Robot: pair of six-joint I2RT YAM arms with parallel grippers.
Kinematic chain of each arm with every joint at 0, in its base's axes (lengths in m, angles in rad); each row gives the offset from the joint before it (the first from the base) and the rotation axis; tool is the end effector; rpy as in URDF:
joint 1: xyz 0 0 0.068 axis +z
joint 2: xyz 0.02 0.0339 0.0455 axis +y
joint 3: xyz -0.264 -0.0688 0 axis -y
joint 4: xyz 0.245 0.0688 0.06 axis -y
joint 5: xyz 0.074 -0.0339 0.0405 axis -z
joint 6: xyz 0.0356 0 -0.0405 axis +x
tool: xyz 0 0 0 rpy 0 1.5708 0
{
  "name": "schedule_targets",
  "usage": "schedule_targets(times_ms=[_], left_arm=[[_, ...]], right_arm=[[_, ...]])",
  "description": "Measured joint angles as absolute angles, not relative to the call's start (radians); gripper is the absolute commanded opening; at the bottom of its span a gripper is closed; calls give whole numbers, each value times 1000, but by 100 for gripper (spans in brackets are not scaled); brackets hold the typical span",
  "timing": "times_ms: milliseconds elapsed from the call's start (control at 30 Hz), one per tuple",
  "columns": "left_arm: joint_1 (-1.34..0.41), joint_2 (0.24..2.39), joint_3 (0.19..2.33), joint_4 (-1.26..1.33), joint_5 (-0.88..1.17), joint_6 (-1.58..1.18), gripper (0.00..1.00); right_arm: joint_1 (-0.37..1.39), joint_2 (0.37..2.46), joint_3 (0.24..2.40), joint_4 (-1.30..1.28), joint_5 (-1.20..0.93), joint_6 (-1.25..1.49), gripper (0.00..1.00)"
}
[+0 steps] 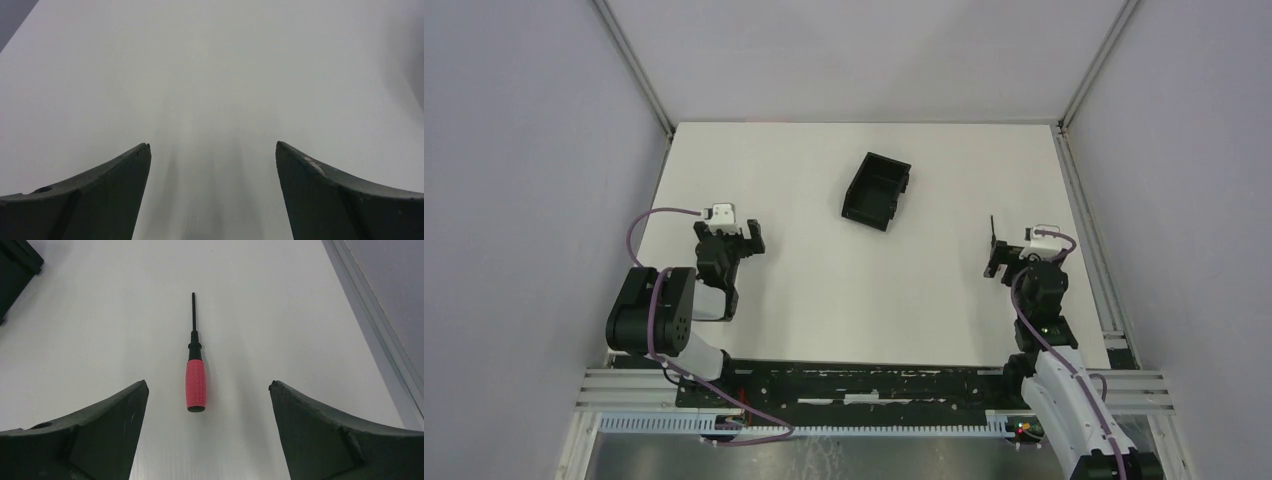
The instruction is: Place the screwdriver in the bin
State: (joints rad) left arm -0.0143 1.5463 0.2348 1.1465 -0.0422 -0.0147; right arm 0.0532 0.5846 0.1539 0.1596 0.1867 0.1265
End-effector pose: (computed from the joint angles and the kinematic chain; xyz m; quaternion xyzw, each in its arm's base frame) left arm 0.2424 -0.0020 0.1380 -0.0138 0.7628 0.0067 0.6465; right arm 0.1527 0.0015 0.1822 0.0854 0.7901 -0.0199 0.6067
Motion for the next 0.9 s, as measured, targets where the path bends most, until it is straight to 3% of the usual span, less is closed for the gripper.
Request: schedule_targets(times_ms=[200,433,533,700,900], left_arm=[[-14,1546,235,1147,-42,-15,100],[-14,1546,235,1147,-42,-15,100],[-14,1546,235,1147,-42,-15,100],[-14,1546,235,1147,-42,-15,100],[-14,1546,235,1147,-42,-15,100]], right_arm=[[53,762,393,4,247,126,98],[52,1256,1138,-413,252,74,98],[52,1431,1354,-546,216,38,98],[47,1631,1465,-701,150,2,94],[33,1770,1345,-731,102,-4,79]])
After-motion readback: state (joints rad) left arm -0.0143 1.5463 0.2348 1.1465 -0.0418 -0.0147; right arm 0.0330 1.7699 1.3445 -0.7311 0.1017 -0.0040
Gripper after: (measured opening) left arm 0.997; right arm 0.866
